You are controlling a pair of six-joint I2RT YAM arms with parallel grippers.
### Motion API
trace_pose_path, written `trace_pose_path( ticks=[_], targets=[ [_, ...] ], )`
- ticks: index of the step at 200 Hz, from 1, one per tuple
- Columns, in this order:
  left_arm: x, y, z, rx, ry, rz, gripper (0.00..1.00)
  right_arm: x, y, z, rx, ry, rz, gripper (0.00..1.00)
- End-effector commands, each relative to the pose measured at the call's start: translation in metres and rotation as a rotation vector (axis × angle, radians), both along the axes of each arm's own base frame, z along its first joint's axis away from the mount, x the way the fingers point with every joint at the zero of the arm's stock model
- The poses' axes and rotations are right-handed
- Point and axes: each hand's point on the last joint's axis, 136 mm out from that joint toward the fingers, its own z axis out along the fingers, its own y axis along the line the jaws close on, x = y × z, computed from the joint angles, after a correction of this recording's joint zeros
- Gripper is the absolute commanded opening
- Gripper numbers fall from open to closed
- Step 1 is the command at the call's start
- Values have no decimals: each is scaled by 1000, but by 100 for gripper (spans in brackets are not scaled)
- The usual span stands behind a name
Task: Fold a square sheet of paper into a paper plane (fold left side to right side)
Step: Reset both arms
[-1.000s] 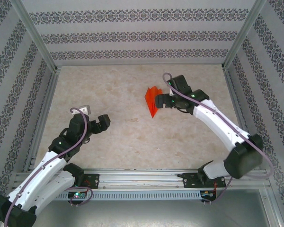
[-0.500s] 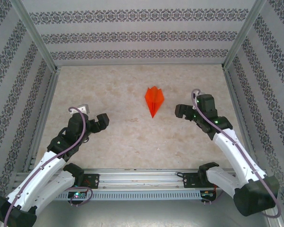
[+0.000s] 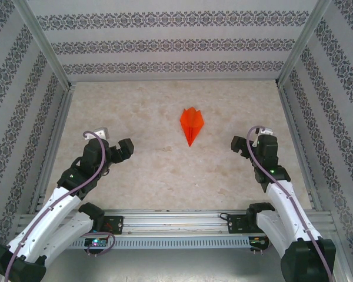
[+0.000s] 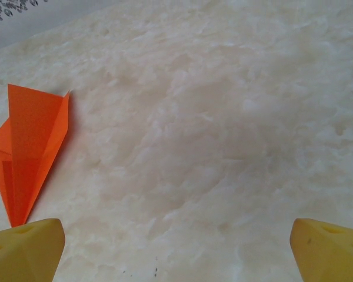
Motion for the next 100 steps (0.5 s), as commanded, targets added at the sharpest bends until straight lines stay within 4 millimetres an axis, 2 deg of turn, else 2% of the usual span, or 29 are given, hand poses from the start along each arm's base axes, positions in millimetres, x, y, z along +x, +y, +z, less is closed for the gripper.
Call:
trace_pose_path(
  ticks=[1,18,51,53,56,100],
  targets=[
    [0,10,9,48,-8,21,100,8,-16,10,-69,-110,-59,98],
    [0,11,11,49,-13,24,100,9,-24,7,-105,-123,-85,98],
    [0,11,8,51,-10,24,100,18,-25,10,-202,-161,-41,98],
    [0,11,8,52,-11,23,100,16,-26,1,-208,-145,-37,98],
    [0,11,7,54,-8,24,100,16,-26,-2,-215,-142,-33,98],
    [3,14,9,97,1,22,100,31,-31,-25,-232,-179,-42,98]
  ],
)
